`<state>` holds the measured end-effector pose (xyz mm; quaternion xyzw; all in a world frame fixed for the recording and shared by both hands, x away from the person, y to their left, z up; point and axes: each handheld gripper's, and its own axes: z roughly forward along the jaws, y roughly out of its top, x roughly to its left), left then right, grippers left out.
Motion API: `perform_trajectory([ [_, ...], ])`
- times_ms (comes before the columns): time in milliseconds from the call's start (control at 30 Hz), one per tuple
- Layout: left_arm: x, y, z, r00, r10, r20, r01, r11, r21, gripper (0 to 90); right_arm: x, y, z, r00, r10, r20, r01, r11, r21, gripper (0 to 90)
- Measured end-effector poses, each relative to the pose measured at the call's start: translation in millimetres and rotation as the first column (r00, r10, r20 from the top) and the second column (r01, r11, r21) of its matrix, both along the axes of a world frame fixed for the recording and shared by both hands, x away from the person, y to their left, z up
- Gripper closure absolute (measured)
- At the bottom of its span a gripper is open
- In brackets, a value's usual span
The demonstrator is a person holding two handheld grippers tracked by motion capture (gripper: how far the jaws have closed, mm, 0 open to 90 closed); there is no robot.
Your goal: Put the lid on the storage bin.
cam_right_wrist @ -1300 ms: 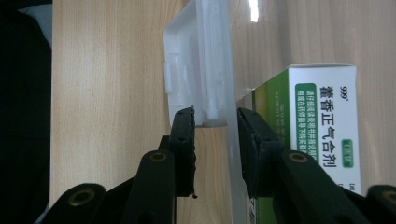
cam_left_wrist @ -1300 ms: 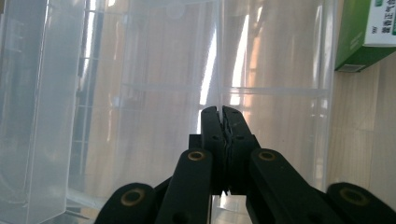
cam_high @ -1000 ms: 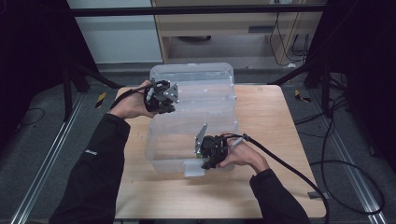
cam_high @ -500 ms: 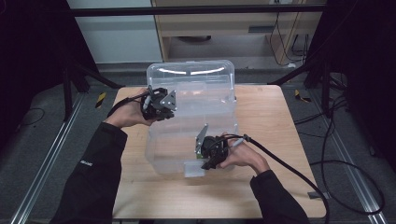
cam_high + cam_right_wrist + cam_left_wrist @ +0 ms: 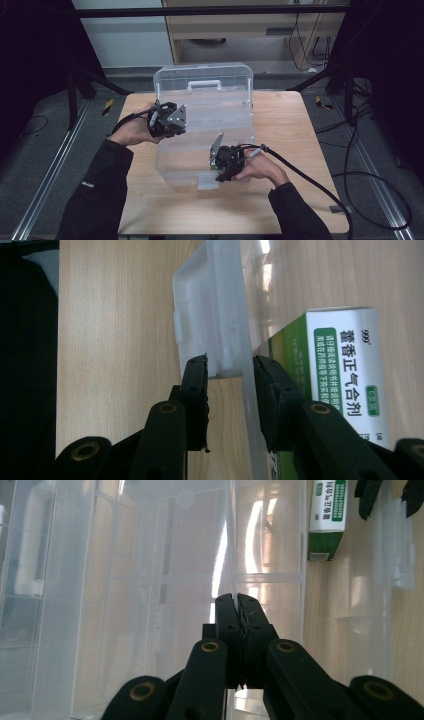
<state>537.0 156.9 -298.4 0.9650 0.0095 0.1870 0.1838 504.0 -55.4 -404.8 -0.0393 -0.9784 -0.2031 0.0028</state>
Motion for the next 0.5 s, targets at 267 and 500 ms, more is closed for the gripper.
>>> perform_trajectory([
  [267, -6.9, -1.8, -2.7, 0.9995, -0.022, 0.023, 0.022, 0.9997, 0.008, 88.5, -1.6, -0.3, 0.3, 0.9999, -0.001, 0.014, 0.001, 1.0, 0.002, 67.4],
  [500, -12.7, -2.5, -4.4, 0.9996, -0.016, 0.024, 0.015, 0.9996, 0.023, 88.3, -5.3, -0.6, 0.8, 0.999, -0.012, 0.042, 0.012, 0.9999, 0.002, 66.8],
])
